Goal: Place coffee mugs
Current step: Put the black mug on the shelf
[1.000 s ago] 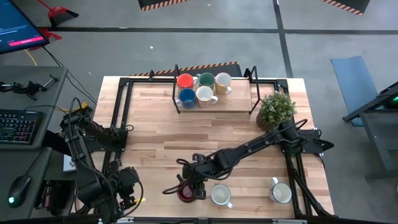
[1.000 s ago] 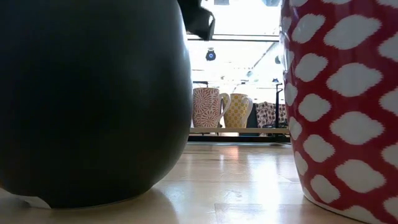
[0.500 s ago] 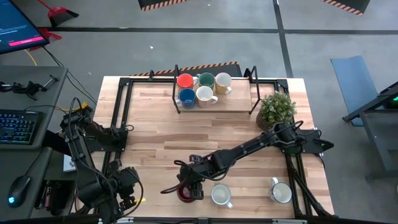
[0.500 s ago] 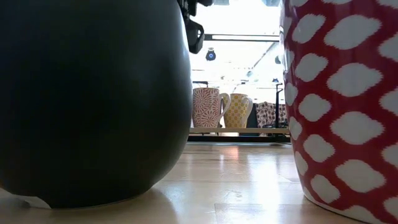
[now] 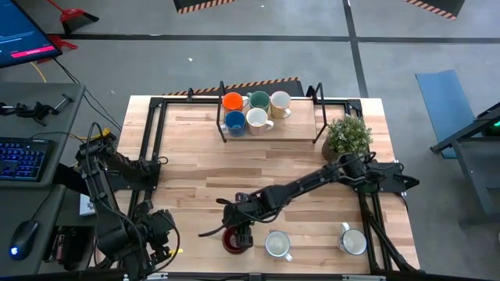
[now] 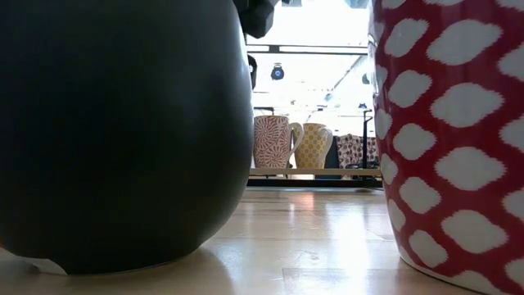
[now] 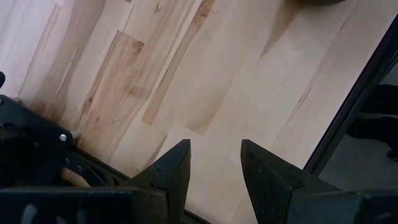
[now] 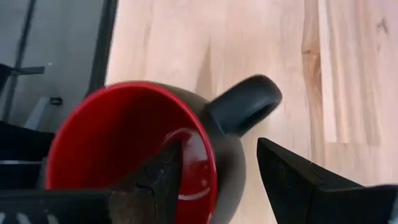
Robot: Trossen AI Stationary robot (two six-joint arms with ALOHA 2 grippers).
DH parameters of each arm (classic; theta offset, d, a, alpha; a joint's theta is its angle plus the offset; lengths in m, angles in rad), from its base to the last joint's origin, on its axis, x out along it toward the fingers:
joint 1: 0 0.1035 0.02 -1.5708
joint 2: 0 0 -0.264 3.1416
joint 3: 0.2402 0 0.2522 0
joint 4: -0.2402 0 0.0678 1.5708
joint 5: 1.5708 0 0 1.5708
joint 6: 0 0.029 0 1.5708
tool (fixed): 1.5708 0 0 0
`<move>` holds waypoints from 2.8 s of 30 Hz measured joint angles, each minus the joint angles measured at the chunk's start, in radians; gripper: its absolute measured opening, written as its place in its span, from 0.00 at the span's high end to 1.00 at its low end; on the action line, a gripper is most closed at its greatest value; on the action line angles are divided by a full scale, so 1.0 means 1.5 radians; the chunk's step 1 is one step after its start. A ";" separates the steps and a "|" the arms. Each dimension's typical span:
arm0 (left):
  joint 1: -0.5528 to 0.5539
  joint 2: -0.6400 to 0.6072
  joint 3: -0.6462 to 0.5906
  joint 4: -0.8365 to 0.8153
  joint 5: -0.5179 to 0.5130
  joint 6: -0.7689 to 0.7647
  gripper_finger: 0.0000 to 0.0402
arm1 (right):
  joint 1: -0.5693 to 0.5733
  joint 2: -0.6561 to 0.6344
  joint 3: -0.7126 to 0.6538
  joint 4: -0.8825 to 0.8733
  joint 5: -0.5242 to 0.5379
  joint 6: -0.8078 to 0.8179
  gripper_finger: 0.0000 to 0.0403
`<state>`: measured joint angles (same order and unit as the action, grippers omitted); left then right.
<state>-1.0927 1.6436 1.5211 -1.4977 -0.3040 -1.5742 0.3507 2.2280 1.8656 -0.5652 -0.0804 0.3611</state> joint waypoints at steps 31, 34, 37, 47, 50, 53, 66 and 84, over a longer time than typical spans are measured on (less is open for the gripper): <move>0.000 0.000 0.000 0.001 -0.030 -0.003 0.67 | -0.009 0.008 -0.001 0.019 -0.016 0.018 0.98; 0.000 0.000 0.000 0.001 -0.030 -0.003 0.67 | -0.012 0.008 0.002 0.015 -0.027 0.020 0.99; 0.000 0.000 0.000 0.001 -0.030 -0.003 0.67 | -0.019 0.008 0.030 -0.008 -0.024 0.006 0.99; 0.000 0.000 0.000 0.001 -0.034 -0.003 0.67 | -0.041 0.008 0.320 -0.393 0.140 -0.095 1.00; 0.000 0.000 -0.001 0.002 -0.039 -0.003 0.67 | -0.053 -0.045 0.288 -0.427 0.182 -0.095 1.00; 0.000 0.000 -0.002 0.002 -0.057 -0.006 0.67 | -0.067 -0.087 0.242 -0.476 0.201 -0.059 1.00; 0.019 0.000 -0.002 0.005 -0.099 -0.009 0.67 | -0.186 -0.129 0.154 -0.665 0.298 -0.071 1.00; 0.033 0.000 -0.002 0.002 -0.103 -0.009 0.67 | -0.429 -0.218 0.142 -0.671 0.220 -0.219 1.00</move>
<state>-1.0431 1.6436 1.5181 -1.4946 -0.4582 -1.5871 -0.2922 1.9013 2.0789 -1.5718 0.2500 0.0327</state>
